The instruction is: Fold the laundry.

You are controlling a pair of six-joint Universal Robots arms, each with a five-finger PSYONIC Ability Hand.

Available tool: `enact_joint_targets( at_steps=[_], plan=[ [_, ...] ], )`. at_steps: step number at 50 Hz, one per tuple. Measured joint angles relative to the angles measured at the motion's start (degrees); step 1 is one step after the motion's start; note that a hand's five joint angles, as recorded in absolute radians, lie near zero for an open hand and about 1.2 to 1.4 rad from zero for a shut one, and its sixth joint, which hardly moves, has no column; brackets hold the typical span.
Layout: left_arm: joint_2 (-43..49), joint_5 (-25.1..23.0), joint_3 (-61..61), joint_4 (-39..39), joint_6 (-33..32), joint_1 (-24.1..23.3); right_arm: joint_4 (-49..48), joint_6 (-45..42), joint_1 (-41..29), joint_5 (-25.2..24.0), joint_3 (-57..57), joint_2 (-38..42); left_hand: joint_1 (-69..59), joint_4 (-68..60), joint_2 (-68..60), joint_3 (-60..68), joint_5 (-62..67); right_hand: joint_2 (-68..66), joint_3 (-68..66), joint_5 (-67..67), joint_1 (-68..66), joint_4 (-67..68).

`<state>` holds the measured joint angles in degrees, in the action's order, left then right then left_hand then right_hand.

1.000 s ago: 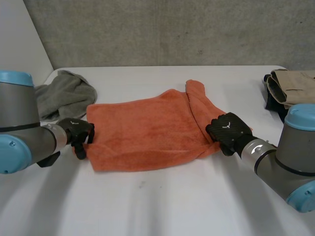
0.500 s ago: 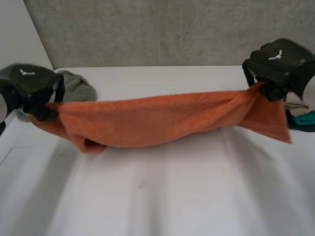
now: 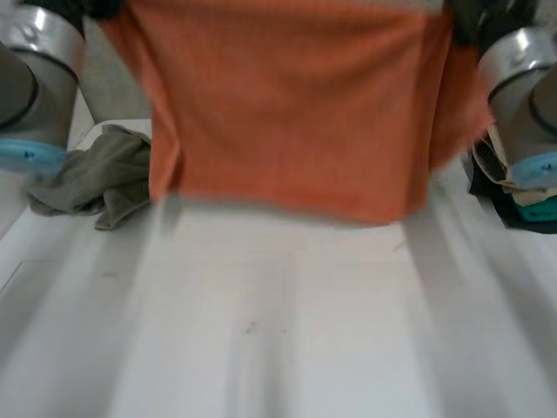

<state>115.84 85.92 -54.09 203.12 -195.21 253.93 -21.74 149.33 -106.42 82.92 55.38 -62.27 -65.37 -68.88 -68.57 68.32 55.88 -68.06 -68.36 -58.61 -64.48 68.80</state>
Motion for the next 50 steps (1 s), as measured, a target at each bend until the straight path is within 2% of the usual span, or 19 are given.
enact_joint_targets(
  at_steps=[3,6,15,21,22,24,25,27,30,32,40,46,50],
  plan=[
    [-2.32,0.37,-2.07,3.04,2.82,0.01,-7.51,3.02,0.48,-2.56,3.02,-2.67,0.00,0.00,-0.01,0.00,0.75,0.00,0.00,-0.02,0.00,0.00],
    [-4.89,0.61,-6.46,2.28,4.32,-0.02,-8.66,4.11,0.86,-6.14,6.53,-4.27,0.00,0.00,-0.01,0.00,0.87,0.00,0.00,-0.03,0.00,0.00],
    [-8.85,-0.50,-30.17,0.40,3.77,-0.20,2.63,-1.43,2.72,-14.05,21.62,-3.79,0.00,0.00,-0.09,0.03,0.87,0.00,-0.01,-0.02,0.00,0.00],
    [-6.83,-1.47,-41.36,2.88,2.24,-0.25,7.37,-6.22,3.58,-15.88,29.44,1.08,0.00,0.00,-0.11,0.09,0.87,0.42,0.13,0.08,0.32,-0.13],
    [-6.65,-1.51,-42.18,3.11,2.05,-0.23,7.64,-6.38,3.63,-15.92,29.70,1.39,0.00,0.00,-0.11,0.09,0.87,2.14,2.24,1.52,1.55,-2.34],
    [-6.23,-1.57,-44.29,3.58,1.59,-0.12,9.27,-6.70,3.98,-16.03,30.97,3.07,0.00,0.00,-0.11,0.09,0.87,20.55,20.28,20.72,18.64,-20.49],
    [-6.25,-1.58,-45.29,3.83,1.38,0.02,10.12,-6.12,4.33,-16.00,31.29,3.65,0.00,0.00,-0.11,0.10,0.87,31.76,31.40,32.32,28.55,-31.72],
    [-6.90,-1.58,-46.38,3.92,1.25,0.37,11.39,-3.36,5.21,-15.78,31.40,3.84,0.00,0.00,-0.11,0.10,0.87,39.01,39.03,40.44,35.22,-39.47],
    [-8.20,-1.61,-46.78,3.72,1.41,0.70,12.34,0.27,6.17,-15.56,31.20,3.27,0.00,0.00,-0.11,0.10,0.87,43.62,43.57,45.58,39.19,-44.53],
    [-9.59,-1.68,-46.76,3.32,1.76,0.88,13.77,6.10,7.83,-15.38,30.83,1.85,0.00,0.00,-0.11,0.10,0.87,49.44,50.02,51.60,45.83,-50.99],
    [-15.19,-2.69,-45.45,-0.29,4.45,0.85,20.54,21.64,13.12,-16.48,30.33,-1.10,0.00,0.00,-0.11,0.10,0.87,52.91,53.46,54.84,46.93,-53.50],
    [-18.73,-3.78,-42.78,-5.00,6.66,0.30,24.51,23.72,14.96,-17.73,31.74,-1.29,0.00,0.00,-0.11,0.10,0.87,55.26,55.76,55.70,50.38,-55.91],
    [-21.13,-4.19,-39.58,-9.27,7.77,-1.02,24.51,24.08,13.68,-17.55,34.43,-1.71,0.00,0.00,-0.11,0.10,0.87,55.74,56.19,55.70,50.39,-56.61]
  ],
)
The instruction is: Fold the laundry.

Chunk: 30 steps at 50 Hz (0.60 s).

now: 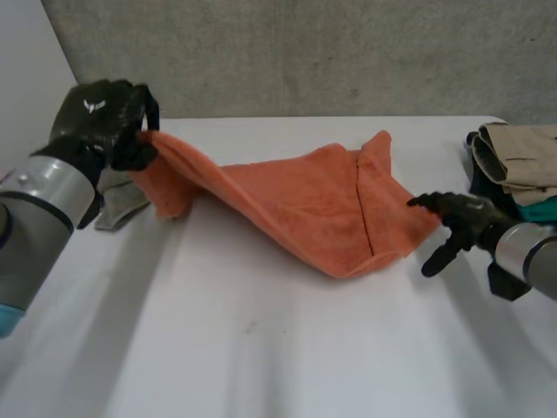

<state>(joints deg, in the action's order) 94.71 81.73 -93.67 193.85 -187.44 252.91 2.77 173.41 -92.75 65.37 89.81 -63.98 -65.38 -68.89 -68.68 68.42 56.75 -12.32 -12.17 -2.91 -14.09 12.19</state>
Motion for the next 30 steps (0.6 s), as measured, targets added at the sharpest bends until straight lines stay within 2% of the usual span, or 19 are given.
enact_joint_targets(
  at_steps=[8,9,11,12,19,22,30],
  plan=[
    [-3.68,0.76,10.06,-9.15,0.91,-4.38,-6.94,6.21,-8.75,4.74,6.61,-1.85,0.00,0.00,-0.02,0.01,0.00,0.00,0.00,0.00,0.00,0.00],
    [-3.95,0.99,11.62,-10.26,0.92,-4.92,-10.59,8.67,-12.10,7.57,8.00,-1.60,0.00,0.00,-0.02,0.01,0.00,0.00,0.00,0.00,0.00,0.00],
    [-4.07,1.11,12.38,-10.74,0.93,-5.17,-11.32,9.03,-12.63,8.21,8.09,-1.40,0.00,0.00,-0.02,0.01,0.00,0.00,0.00,0.00,0.00,0.00],
    [-4.47,1.51,15.18,-12.45,0.95,-6.02,-14.85,10.38,-14.83,11.58,8.03,-0.03,0.00,0.00,-0.03,0.01,0.00,0.00,0.00,0.00,0.00,0.00],
    [-5.50,2.74,24.62,-18.01,1.58,-9.28,-22.01,12.17,-18.43,22.24,2.16,7.27,0.00,0.00,-0.03,0.01,0.00,0.00,0.00,0.00,0.00,0.00],
    [-5.78,3.29,27.93,-19.62,1.80,-10.72,-21.45,13.23,-18.98,24.20,-1.64,10.62,0.00,0.00,-0.03,0.01,0.00,0.00,0.00,0.00,0.00,0.00],
    [-5.98,4.39,32.83,-21.42,1.95,-12.94,-17.44,18.76,-20.66,24.74,-7.14,15.47,0.00,0.00,-0.03,0.01,0.00,-0.37,-0.45,-0.27,-0.14,0.42]
  ],
)
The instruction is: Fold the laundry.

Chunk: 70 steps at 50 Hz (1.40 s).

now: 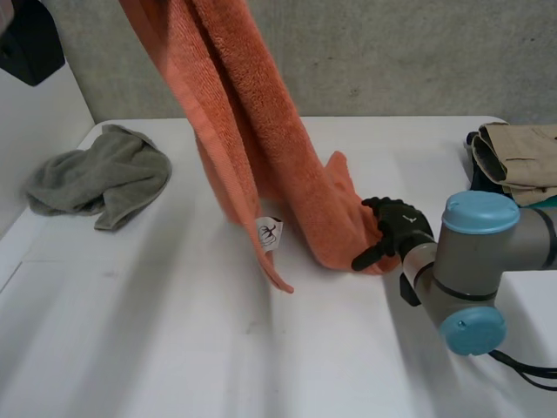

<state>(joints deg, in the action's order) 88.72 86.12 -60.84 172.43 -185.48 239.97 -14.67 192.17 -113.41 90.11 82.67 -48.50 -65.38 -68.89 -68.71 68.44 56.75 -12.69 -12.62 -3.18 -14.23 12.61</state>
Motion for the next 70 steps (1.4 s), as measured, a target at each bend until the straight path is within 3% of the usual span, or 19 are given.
enact_joint_targets(
  at_steps=[2,7,8,9,12,17,25,26,28,29,33,37,40,44,50,52,59,63,70],
  plan=[
    [-0.07,0.23,0.47,-0.19,0.05,-0.24,0.19,1.10,-0.33,-0.07,-0.71,0.84,0.00,0.00,0.00,0.00,0.00,-2.33,-2.37,-2.02,-1.28,2.34],
    [-0.41,1.16,1.43,-0.41,0.10,-0.77,-0.61,4.09,-0.84,-0.35,-2.23,2.79,0.00,0.00,0.00,0.00,0.00,-46.21,-44.22,-42.61,-44.71,43.73],
    [-0.41,1.16,1.43,-0.41,0.10,-0.77,-0.61,4.09,-0.84,-0.35,-2.23,2.79,0.00,0.00,0.00,0.00,0.00,-46.21,-44.22,-42.61,-44.71,43.73],
    [-0.50,1.51,1.57,-0.43,0.01,-0.82,-1.02,5.42,-0.59,-0.22,-2.05,2.46,0.00,0.00,0.00,0.00,0.00,-54.35,-53.11,-51.84,-50.78,53.11],
    [-0.78,1.99,1.60,-0.48,-0.15,-0.69,-1.75,6.65,0.23,0.09,-1.38,0.95,0.00,0.00,0.00,0.00,0.00,-55.15,-55.03,-52.42,-50.78,55.50],
    [-1.70,2.27,1.12,-0.71,-0.25,0.81,-5.09,7.50,6.00,-0.73,1.87,-9.34,0.00,0.00,0.00,0.00,0.00,-55.14,-55.54,-53.12,-50.78,56.05],
    [-3.03,1.18,-1.27,-2.25,0.05,6.36,-3.24,-1.53,17.03,-11.49,1.30,-23.62,0.00,0.00,0.00,0.00,0.00,-55.15,-55.55,-53.46,-50.78,56.14],
    [-3.40,0.34,-2.80,-3.26,0.12,8.91,0.35,-5.98,20.58,-16.52,-0.84,-27.44,0.00,0.00,0.00,0.00,0.00,-55.14,-55.56,-53.46,-50.78,56.15],
    [-3.48,0.06,-3.25,-3.56,0.12,9.60,1.14,-6.78,21.15,-17.40,-1.31,-27.99,0.00,0.00,0.00,0.00,0.00,-55.15,-55.56,-53.46,-50.78,56.15],
    [-3.64,-1.34,-5.58,-5.02,0.03,12.81,8.44,-13.06,24.81,-23.55,-5.38,-31.26,0.00,0.00,0.00,0.00,0.00,-55.14,-55.57,-53.56,-50.78,56.16],
    [-3.12,-4.11,-10.09,-7.46,-0.35,18.02,20.75,-22.88,27.81,-30.31,-11.62,-32.85,0.00,0.00,0.00,0.00,0.00,-55.15,-55.57,-53.56,-50.78,56.16],
    [-0.42,-6.73,-14.54,-9.41,-1.55,21.69,32.69,-34.10,27.86,-33.36,-17.68,-31.19,0.00,0.00,-0.01,0.00,0.00,-55.15,-55.57,-53.56,-50.78,56.17],
    [2.62,-7.55,-16.35,-10.07,-3.36,22.65,36.84,-39.40,26.76,-32.50,-20.16,-28.96,0.00,0.00,-0.01,0.00,0.00,-55.15,-55.58,-53.56,-50.78,56.17],
    [9.35,-7.40,-16.78,-9.99,-7.43,22.92,40.64,-47.48,23.44,-27.30,-23.93,-22.57,0.00,0.00,-0.01,0.00,0.00,-55.15,-55.58,-53.56,-50.78,56.17],
    [21.33,-6.13,-9.04,-4.54,-10.57,22.04,37.48,-52.19,17.31,-18.85,-29.32,-11.78,0.00,0.00,-0.01,0.00,0.00,-55.15,-55.58,-53.56,-50.78,56.17],
    [22.28,-6.06,-7.96,-3.63,-10.57,21.95,36.38,-52.09,16.78,-18.09,-30.07,-10.85,0.00,0.00,-0.01,0.00,0.00,-55.15,-55.58,-53.56,-50.78,56.17],
    [32.69,-4.96,12.11,22.50,-5.92,20.73,3.51,-39.71,12.66,-6.68,-39.21,-5.30,0.00,-0.01,-0.01,0.00,0.00,-55.15,-55.75,-53.56,-50.78,56.22],
    [33.46,-4.87,16.18,32.45,-1.32,20.61,-11.13,-33.31,12.54,-4.47,-39.89,-6.39,0.00,-0.01,-0.02,0.00,0.00,-55.15,-55.76,-53.56,-50.78,56.23],
    [32.44,-4.54,14.22,36.74,4.86,20.75,-15.37,-27.93,13.00,-6.77,-40.85,-5.66,0.00,-0.01,-0.01,0.00,0.00,-55.15,-55.76,-54.19,-50.78,56.22]
  ],
)
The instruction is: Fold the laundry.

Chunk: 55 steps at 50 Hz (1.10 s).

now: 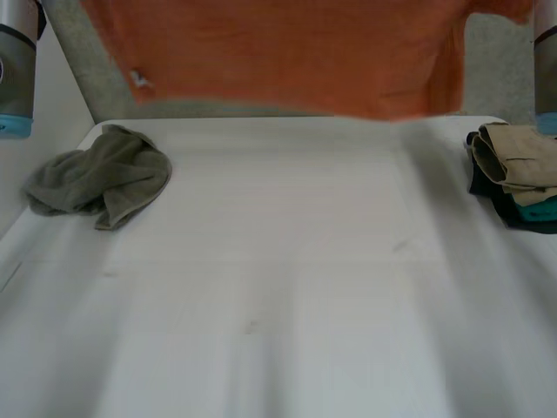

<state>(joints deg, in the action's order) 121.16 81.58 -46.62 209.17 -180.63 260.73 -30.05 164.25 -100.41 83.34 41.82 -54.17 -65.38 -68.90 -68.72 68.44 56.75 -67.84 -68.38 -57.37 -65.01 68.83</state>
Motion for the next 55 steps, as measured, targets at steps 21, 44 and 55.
enact_joint_targets(
  at_steps=[21,44,55],
  plan=[
    [-0.40,-3.45,-36.85,-0.45,-7.36,1.58,18.64,-5.70,5.52,-15.81,19.32,7.99,0.00,0.00,0.00,0.00,0.00,0.00,-0.03,-0.69,0.00,0.04],
    [-4.26,-3.08,-42.68,-0.04,-8.00,4.52,33.60,0.43,11.82,-14.13,15.29,17.06,0.00,0.00,-0.01,0.00,0.00,24.11,24.32,24.77,20.79,-25.35],
    [-7.05,-3.18,-45.16,-8.27,-9.02,5.23,33.95,-4.54,13.01,-12.82,19.10,13.08,0.00,0.00,0.00,0.00,0.00,-0.11,0.16,0.65,-0.06,-0.22]
  ],
)
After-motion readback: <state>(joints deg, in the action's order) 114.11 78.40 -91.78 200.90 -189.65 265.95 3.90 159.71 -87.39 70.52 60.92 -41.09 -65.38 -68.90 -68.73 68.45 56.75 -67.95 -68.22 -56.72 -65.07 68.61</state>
